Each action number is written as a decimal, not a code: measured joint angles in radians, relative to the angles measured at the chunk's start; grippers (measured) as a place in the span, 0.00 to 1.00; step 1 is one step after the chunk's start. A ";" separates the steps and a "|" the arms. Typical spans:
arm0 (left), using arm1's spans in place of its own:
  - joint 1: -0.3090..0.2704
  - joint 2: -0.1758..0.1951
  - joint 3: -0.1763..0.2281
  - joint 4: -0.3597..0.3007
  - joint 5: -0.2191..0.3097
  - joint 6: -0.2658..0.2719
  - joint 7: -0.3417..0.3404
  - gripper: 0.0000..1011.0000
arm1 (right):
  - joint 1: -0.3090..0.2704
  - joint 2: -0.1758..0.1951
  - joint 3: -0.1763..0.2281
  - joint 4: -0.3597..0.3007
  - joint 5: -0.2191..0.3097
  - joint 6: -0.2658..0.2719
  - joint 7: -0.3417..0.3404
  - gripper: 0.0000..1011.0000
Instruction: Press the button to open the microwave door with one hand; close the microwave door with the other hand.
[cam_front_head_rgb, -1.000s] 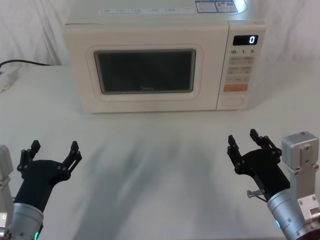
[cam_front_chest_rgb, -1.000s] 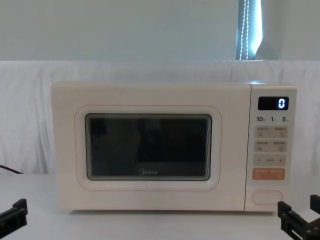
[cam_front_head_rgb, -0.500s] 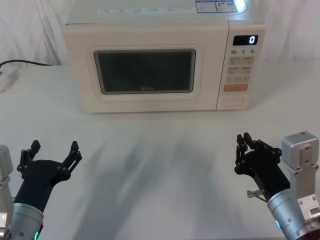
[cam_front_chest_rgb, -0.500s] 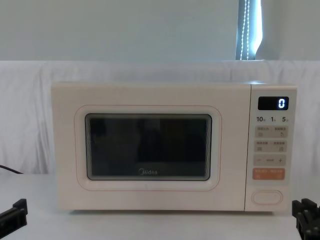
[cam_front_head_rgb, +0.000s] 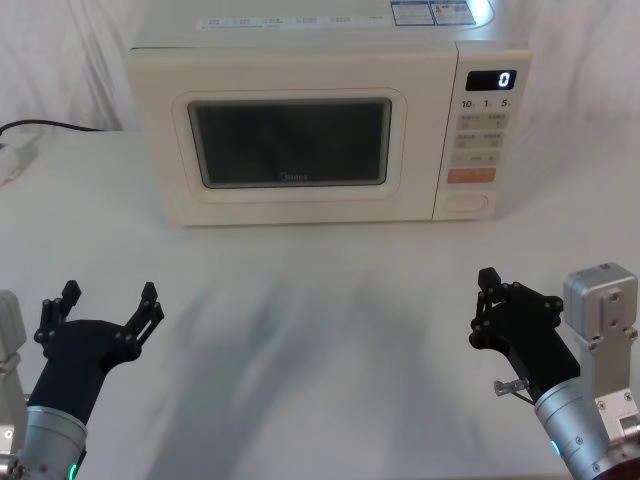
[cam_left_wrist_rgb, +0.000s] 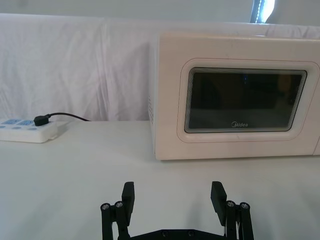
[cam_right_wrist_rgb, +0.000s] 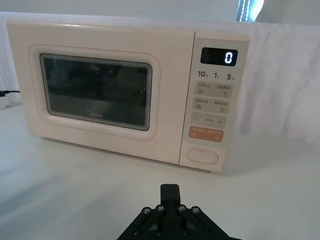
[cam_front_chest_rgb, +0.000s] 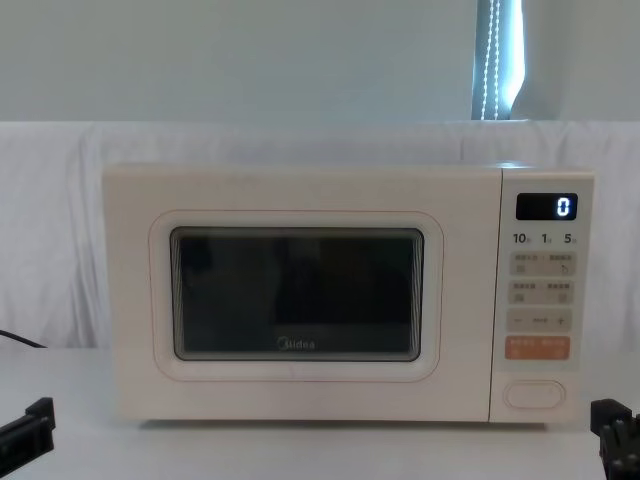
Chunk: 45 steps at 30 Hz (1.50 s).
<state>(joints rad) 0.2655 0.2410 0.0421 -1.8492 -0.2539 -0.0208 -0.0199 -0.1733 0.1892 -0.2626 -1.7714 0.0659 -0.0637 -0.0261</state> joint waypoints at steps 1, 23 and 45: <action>0.000 0.000 0.000 0.000 0.000 0.000 0.000 0.99 | 0.000 0.000 0.000 0.000 0.000 0.000 0.000 0.00; 0.000 0.000 0.000 0.000 0.000 0.000 0.000 0.99 | 0.174 -0.096 0.067 0.205 0.024 0.031 0.089 0.00; 0.000 0.000 0.000 0.000 0.000 0.000 0.000 0.99 | 0.383 -0.168 0.101 0.514 -0.023 -0.048 0.102 0.00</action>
<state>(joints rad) 0.2655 0.2410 0.0422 -1.8492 -0.2539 -0.0208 -0.0199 0.2092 0.0214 -0.1615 -1.2570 0.0427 -0.1117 0.0761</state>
